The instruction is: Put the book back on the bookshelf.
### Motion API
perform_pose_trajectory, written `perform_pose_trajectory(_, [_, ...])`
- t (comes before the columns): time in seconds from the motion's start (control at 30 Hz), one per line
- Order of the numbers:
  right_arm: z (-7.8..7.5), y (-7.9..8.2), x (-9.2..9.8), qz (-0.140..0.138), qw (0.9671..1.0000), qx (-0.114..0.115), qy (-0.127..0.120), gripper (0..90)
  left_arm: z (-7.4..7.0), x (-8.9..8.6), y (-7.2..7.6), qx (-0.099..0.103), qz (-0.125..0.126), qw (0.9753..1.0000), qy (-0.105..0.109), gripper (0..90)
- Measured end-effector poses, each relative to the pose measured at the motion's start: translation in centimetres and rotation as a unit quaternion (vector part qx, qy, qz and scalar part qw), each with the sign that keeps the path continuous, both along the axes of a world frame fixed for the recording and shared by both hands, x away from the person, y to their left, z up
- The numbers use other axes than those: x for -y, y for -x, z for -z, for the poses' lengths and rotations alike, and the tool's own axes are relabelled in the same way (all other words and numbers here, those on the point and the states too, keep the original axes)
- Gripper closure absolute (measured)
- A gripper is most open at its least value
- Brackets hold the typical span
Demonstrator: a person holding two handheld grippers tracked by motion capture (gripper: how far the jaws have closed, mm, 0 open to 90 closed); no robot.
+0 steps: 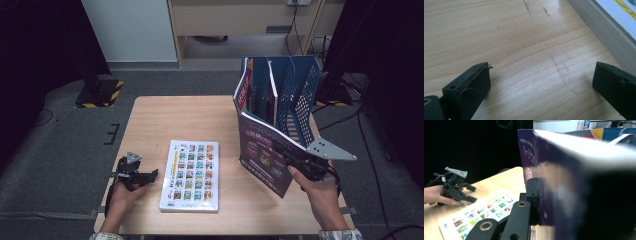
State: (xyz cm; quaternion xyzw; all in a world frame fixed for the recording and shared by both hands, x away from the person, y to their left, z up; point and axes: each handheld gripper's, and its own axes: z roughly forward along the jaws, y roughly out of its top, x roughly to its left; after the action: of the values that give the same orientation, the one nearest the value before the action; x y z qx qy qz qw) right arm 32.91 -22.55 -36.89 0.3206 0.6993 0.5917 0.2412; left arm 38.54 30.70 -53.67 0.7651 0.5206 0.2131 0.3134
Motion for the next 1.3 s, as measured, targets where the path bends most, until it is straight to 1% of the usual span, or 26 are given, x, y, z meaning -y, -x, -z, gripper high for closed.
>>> perform_pose_trajectory(0.17, [-0.1,0.4,1.0,0.009,1.0000,0.000,0.001,83.8,0.0,0.0,0.0,0.000,0.000,1.0000,0.000,0.9])
perform_pose_trajectory(0.33, [0.0,0.7,2.0,0.019,0.9998,-0.002,-0.004,83.8,0.0,0.0,0.0,0.000,0.000,1.0000,0.000,0.9])
perform_pose_trajectory(0.5, [0.0,1.0,2.8,0.028,0.9996,-0.002,-0.003,83.8,0.0,0.0,0.0,0.000,0.000,1.0000,-0.001,0.8])
perform_pose_trajectory(0.67, [-0.2,1.3,3.6,0.037,0.9993,-0.003,-0.010,83.8,0.0,0.0,0.0,0.000,0.000,1.0000,-0.001,0.8])
perform_pose_trajectory(0.87, [-1.0,1.6,4.2,0.040,0.9990,-0.002,-0.017,83.8,0.0,0.0,0.0,0.000,-0.001,1.0000,-0.001,0.8])
perform_pose_trajectory(0.93, [-1.3,1.7,4.3,0.041,0.9990,0.003,-0.018,83.8,0.0,0.0,0.0,0.000,-0.001,1.0000,-0.001,0.9])
perform_pose_trajectory(0.97, [-1.5,1.7,4.4,0.042,0.9990,0.004,-0.018,83.8,0.0,0.0,0.0,0.000,-0.003,1.0000,-0.001,0.9])
perform_pose_trajectory(1.03, [-1.8,1.8,4.5,0.043,0.9988,0.007,-0.021,83.8,0.0,-0.1,0.0,0.000,-0.014,0.9999,-0.001,1.0])
perform_pose_trajectory(1.13, [-2.3,1.8,4.7,0.048,0.9985,0.006,-0.026,83.8,0.0,-0.1,0.0,0.001,-0.015,0.9999,-0.001,0.9])
perform_pose_trajectory(1.2, [-2.5,1.8,4.8,0.048,0.9986,0.008,-0.023,83.8,0.0,-0.1,0.0,0.000,-0.014,0.9999,-0.001,0.8])
perform_pose_trajectory(1.3, [-2.9,1.8,4.9,0.050,0.9984,0.006,-0.024,83.8,0.0,-0.1,0.0,0.000,-0.014,0.9999,-0.001,0.8])
